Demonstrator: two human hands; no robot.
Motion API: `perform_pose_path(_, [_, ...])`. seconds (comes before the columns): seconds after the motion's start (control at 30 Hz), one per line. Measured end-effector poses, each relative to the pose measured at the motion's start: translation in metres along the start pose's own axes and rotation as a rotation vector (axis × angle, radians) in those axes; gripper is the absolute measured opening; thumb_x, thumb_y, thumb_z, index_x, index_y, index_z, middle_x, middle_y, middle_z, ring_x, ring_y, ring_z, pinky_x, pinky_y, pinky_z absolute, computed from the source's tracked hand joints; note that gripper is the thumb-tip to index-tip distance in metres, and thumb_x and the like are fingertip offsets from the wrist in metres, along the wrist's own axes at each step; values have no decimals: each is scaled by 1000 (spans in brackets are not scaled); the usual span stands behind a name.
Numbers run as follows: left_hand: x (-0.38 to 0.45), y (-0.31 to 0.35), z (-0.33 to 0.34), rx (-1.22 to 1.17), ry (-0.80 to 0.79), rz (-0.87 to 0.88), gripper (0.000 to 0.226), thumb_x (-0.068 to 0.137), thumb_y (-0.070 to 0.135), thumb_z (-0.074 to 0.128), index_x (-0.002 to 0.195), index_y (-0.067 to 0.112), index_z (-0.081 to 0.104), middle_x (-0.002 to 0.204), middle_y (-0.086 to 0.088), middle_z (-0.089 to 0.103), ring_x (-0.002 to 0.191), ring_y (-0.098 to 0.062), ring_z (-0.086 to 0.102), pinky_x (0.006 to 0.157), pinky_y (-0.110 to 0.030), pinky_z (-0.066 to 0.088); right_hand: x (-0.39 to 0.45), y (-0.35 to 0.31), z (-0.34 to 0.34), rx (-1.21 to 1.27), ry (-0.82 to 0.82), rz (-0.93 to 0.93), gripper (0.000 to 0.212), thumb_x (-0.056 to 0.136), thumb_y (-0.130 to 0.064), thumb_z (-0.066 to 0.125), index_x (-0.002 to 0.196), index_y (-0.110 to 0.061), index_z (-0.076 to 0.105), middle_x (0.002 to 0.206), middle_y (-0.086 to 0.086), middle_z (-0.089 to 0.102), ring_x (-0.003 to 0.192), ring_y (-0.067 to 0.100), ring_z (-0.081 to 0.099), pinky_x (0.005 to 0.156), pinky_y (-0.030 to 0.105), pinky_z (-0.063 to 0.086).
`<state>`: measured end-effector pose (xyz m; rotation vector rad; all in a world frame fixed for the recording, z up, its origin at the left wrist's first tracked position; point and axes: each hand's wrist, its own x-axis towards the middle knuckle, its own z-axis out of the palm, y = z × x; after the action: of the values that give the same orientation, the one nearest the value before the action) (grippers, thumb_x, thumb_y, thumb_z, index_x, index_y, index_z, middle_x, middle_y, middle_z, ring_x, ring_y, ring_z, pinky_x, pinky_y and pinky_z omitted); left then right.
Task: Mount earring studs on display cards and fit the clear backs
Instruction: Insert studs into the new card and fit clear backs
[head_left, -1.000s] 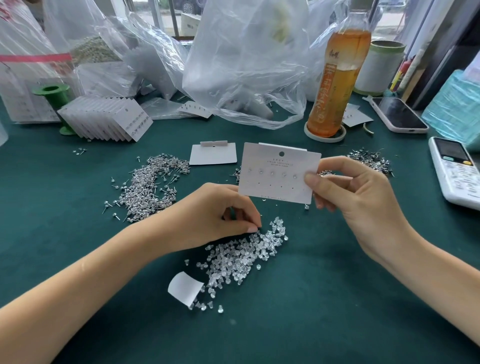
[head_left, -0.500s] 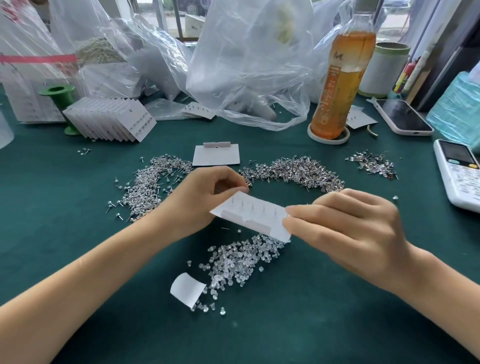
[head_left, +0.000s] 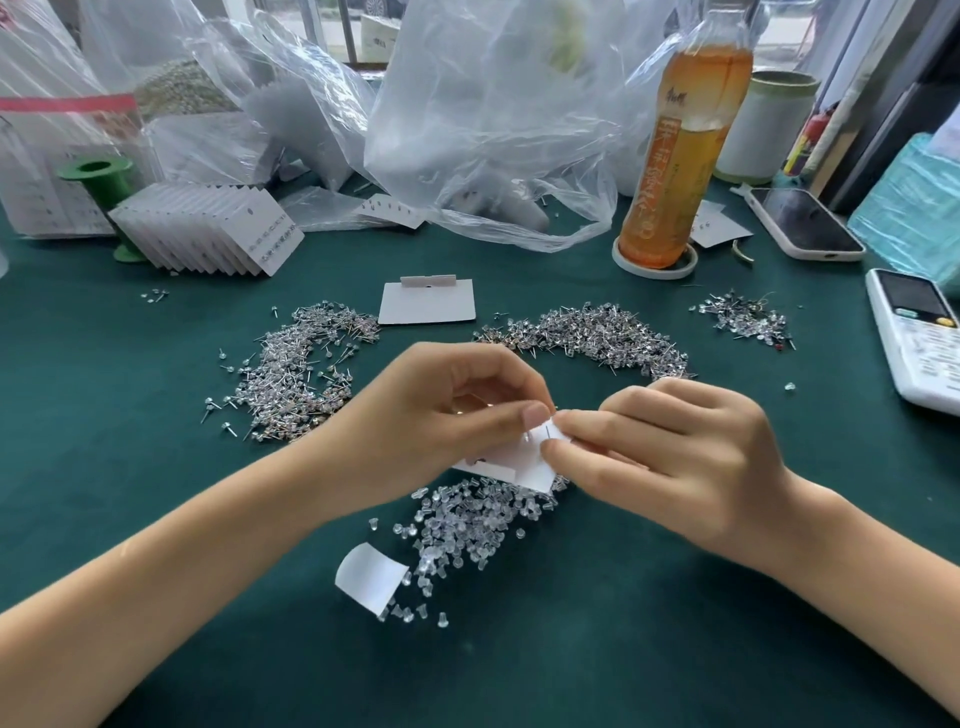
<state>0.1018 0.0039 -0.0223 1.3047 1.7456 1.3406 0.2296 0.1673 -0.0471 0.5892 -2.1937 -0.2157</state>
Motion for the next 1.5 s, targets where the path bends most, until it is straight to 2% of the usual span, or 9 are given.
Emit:
perform_pose_path(0.17, [0,-2,0,38,-28,-1,13,81,24,62,85,13,67,75,7,66,68,-4,57,64,-15,45,-2,-1,1,34,-10,30,23,92,-4,57,81,-12,76,75,3,71,57,21,61,49,25,47])
perform_pose_path(0.3, [0,-3,1,43,-39,-4,11,83,22,62,85,14,67,73,12,64,66,-1,56,63,-14,44,-4,-1,2,48,-5,48,23,91,-2,57,83,-12,76,76,2,72,58,21,61,51,25,46])
perform_pose_path(0.53, [-1,-5,2,113,-38,21,8,87,11,64,84,17,67,73,13,66,69,-1,60,68,-12,46,-6,-3,3,35,-2,49,22,91,-5,58,80,-12,76,74,1,71,54,22,60,47,26,47])
perform_pose_path(0.7, [0,-8,1,112,-57,16,6,86,6,65,85,11,69,72,7,66,66,-3,59,67,-16,47,-5,-5,4,2,4,19,15,84,-3,70,86,-16,77,70,-1,69,52,20,57,45,27,47])
perform_pose_path(0.83, [-1,-8,1,103,-87,0,4,85,8,65,85,10,69,72,8,66,66,-1,58,65,-14,47,-6,-7,7,-25,14,-9,16,78,-2,74,80,-18,75,64,0,66,50,20,55,43,27,46])
perform_pose_path(1.07, [-1,-8,0,123,-112,0,4,85,8,65,87,8,69,73,6,67,67,0,58,65,-12,45,-6,-9,7,-72,40,-35,16,78,-4,74,77,-19,74,61,-1,63,49,20,53,44,27,46])
perform_pose_path(1.27, [0,-5,-4,115,-169,-43,5,84,8,66,88,7,70,74,6,68,67,-5,59,67,-22,50,-7,-10,8,-87,46,-60,17,77,-4,74,81,-20,72,61,-1,63,49,20,52,43,26,45])
perform_pose_path(1.37, [0,-3,-4,50,-172,-82,7,82,12,67,86,9,70,70,10,68,66,-4,59,66,-19,48,-6,-11,8,-93,43,-56,15,79,-4,73,79,-19,74,62,-1,64,49,19,53,43,26,45])
perform_pose_path(1.5, [0,-5,-6,-11,-99,-107,20,75,22,68,88,7,70,77,-2,70,70,-9,61,67,-25,49,-5,-9,6,-85,46,-41,16,81,-3,71,78,-18,76,66,-2,67,50,17,55,43,25,46])
